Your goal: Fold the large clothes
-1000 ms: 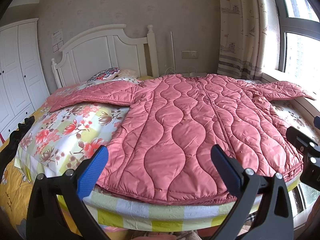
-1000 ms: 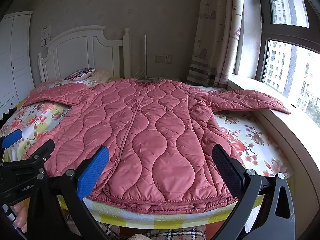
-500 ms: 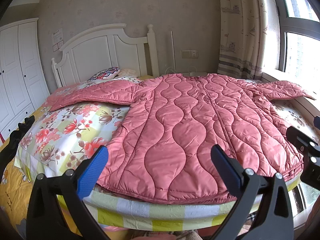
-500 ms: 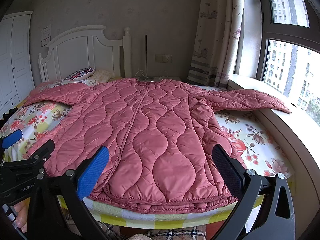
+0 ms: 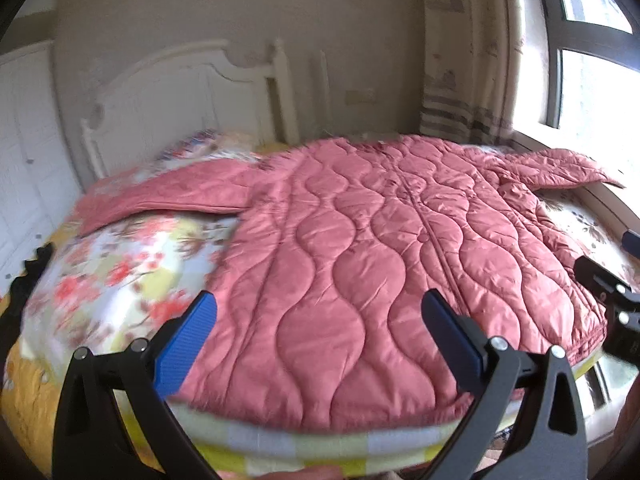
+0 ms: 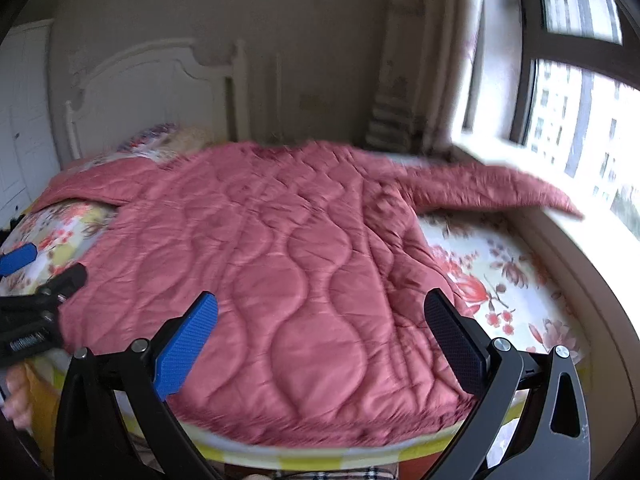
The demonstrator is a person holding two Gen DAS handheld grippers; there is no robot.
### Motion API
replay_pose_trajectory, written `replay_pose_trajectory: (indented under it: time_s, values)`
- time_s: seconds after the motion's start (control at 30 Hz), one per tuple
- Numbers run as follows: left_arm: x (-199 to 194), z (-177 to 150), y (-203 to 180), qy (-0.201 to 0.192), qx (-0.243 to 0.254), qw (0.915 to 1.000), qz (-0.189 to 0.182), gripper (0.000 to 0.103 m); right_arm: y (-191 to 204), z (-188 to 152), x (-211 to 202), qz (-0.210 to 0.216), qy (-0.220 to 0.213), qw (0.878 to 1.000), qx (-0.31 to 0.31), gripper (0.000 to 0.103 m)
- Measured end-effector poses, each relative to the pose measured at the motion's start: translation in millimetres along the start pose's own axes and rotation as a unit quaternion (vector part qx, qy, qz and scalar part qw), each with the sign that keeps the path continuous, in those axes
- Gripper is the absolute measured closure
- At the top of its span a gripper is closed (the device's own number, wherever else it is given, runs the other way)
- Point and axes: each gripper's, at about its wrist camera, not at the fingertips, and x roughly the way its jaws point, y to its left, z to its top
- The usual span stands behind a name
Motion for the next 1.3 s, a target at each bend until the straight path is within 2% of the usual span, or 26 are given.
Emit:
replay_pose_trajectory:
  time_s: [0.07, 0.1, 0.2, 0.23, 0.37, 0.5, 0.57, 0.6, 0.63, 0.73, 0.77, 0.83, 0.9, 0.97, 1.03, 1.07, 1.1, 1.13, 1.17, 1.2, 1.23, 1.27, 1.3]
  values:
    - [39, 21, 8, 0.042, 0.0, 0.9987, -0.03, 0.002, -36, 16, 28, 0.016, 0.03, 0.998, 0.049, 0.004]
    - [55, 30, 8, 0.055, 0.0, 0.9979, -0.034, 0.002, -57, 24, 43, 0.011, 0.043, 0.996, 0.08, 0.004]
    - [123, 55, 16, 0.086, 0.016, 0.996, -0.018, 0.002, -110, 42, 83, -0.013, 0.058, 0.987, 0.15, 0.004]
    - [151, 63, 21, 0.091, 0.021, 0.9956, -0.005, 0.002, -132, 48, 97, -0.035, 0.062, 0.982, 0.174, 0.004]
    - [216, 74, 43, 0.112, -0.012, 0.9936, 0.008, 0.002, -200, 77, 147, -0.076, 0.064, 0.964, 0.247, 0.004]
    - [245, 66, 59, 0.146, -0.065, 0.9867, -0.028, 0.002, -255, 96, 188, -0.091, 0.068, 0.94, 0.323, 0.004]
    - [246, 67, 56, 0.146, -0.055, 0.9876, -0.021, 0.002, -279, 101, 207, -0.108, 0.065, 0.921, 0.368, 0.006]
    - [246, 66, 54, 0.147, -0.051, 0.9876, -0.018, 0.002, -285, 102, 212, -0.113, 0.061, 0.917, 0.377, 0.015]
    - [246, 66, 53, 0.148, -0.05, 0.9876, -0.017, 0.002, -287, 106, 219, -0.123, 0.054, 0.916, 0.379, 0.037]
    - [247, 67, 52, 0.148, -0.05, 0.9875, -0.017, 0.002, -286, 119, 226, -0.133, 0.022, 0.918, 0.373, 0.068]
    - [247, 67, 51, 0.149, -0.048, 0.9875, -0.015, 0.002, -283, 126, 228, -0.134, 0.009, 0.923, 0.361, 0.07]
    - [247, 66, 54, 0.148, -0.049, 0.9876, -0.016, 0.002, -252, 151, 225, -0.135, -0.025, 0.946, 0.294, 0.07]
    - [247, 66, 52, 0.148, -0.049, 0.9877, -0.015, 0.002, -195, 179, 219, -0.124, -0.061, 0.974, 0.18, 0.07]
    - [248, 66, 52, 0.147, -0.051, 0.9878, -0.016, 0.002, -122, 194, 211, -0.12, -0.092, 0.987, 0.049, 0.07]
    - [248, 66, 52, 0.146, -0.051, 0.9878, -0.016, 0.002, -42, 191, 212, -0.098, -0.1, 0.985, -0.096, 0.069]
    - [248, 66, 52, 0.146, -0.051, 0.9879, -0.017, 0.002, -14, 183, 217, -0.087, -0.089, 0.982, -0.143, 0.068]
    - [248, 66, 52, 0.146, -0.051, 0.9879, -0.017, 0.002, 22, 169, 229, -0.061, -0.054, 0.974, -0.209, 0.048]
    - [248, 66, 52, 0.145, -0.051, 0.9879, -0.017, 0.002, 42, 158, 239, -0.04, -0.022, 0.968, -0.245, 0.011]
    - [248, 66, 53, 0.145, -0.051, 0.9879, -0.018, 0.002, 64, 139, 253, -0.016, 0.024, 0.957, -0.289, 0.006]
    - [248, 66, 52, 0.145, -0.052, 0.9879, -0.018, 0.002, 79, 119, 266, -0.011, 0.06, 0.944, -0.325, 0.006]
    - [248, 66, 52, 0.145, -0.052, 0.9879, -0.018, 0.002, 82, 107, 273, -0.025, 0.057, 0.939, -0.338, 0.005]
    - [248, 66, 52, 0.145, -0.052, 0.9879, -0.018, 0.002, 80, 105, 265, -0.028, 0.025, 0.945, -0.325, 0.005]
    - [248, 66, 52, 0.145, -0.052, 0.9879, -0.018, 0.002, 77, 103, 264, -0.025, 0.031, 0.948, -0.315, 0.005]
